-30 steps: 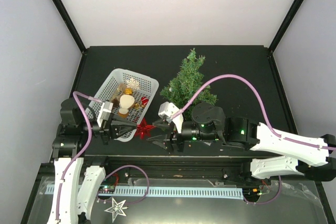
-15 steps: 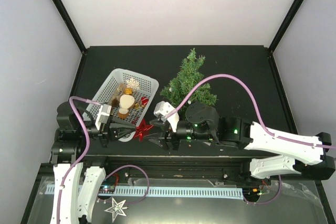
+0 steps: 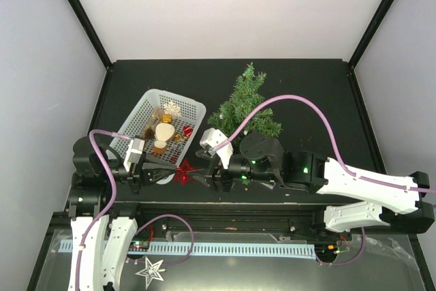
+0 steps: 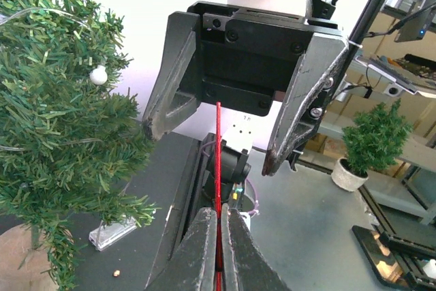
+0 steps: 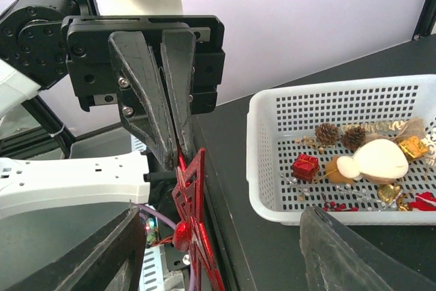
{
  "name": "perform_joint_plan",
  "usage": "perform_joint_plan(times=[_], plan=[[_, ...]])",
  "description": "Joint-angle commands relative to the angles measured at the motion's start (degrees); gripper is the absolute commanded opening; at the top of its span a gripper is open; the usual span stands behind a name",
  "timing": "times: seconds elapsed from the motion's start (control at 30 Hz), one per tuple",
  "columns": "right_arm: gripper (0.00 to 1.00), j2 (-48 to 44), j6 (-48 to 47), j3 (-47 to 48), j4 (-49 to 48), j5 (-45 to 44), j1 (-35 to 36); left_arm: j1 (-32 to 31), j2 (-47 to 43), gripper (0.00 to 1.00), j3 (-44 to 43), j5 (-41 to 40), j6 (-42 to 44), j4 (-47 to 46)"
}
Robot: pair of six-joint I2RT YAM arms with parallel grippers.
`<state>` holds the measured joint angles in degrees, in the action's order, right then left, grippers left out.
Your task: Decorate the small christmas tree
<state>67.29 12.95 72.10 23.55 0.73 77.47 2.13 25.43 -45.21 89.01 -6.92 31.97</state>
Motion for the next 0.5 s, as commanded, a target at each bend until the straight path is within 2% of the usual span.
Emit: perform_joint_plan(times=[0.0, 0.3, 0.37, 0.47], plan=[[0.63, -0.31, -0.82, 1.95, 0.54, -0.68, -0.01, -0.24, -0.52, 0.02, -0.04, 11.97, -2.05, -2.61], [0.52, 2.49, -0.6, 1.69, 0.82, 3.49, -0.02, -0.29, -0.14, 0.02, -0.5, 11.94, -2.03, -2.52], [0.41, 2.6, -0.69, 1.62, 0.51, 3.77, -0.02, -0.3, -0.18, 0.02, -0.4, 11.97, -2.05, -2.59], [0.19, 2.75, -0.94, 1.73, 0.44, 4.32, 0.04, -0.25, -0.15, 0.01, -0.2, 11.97, -2.04, -2.83]])
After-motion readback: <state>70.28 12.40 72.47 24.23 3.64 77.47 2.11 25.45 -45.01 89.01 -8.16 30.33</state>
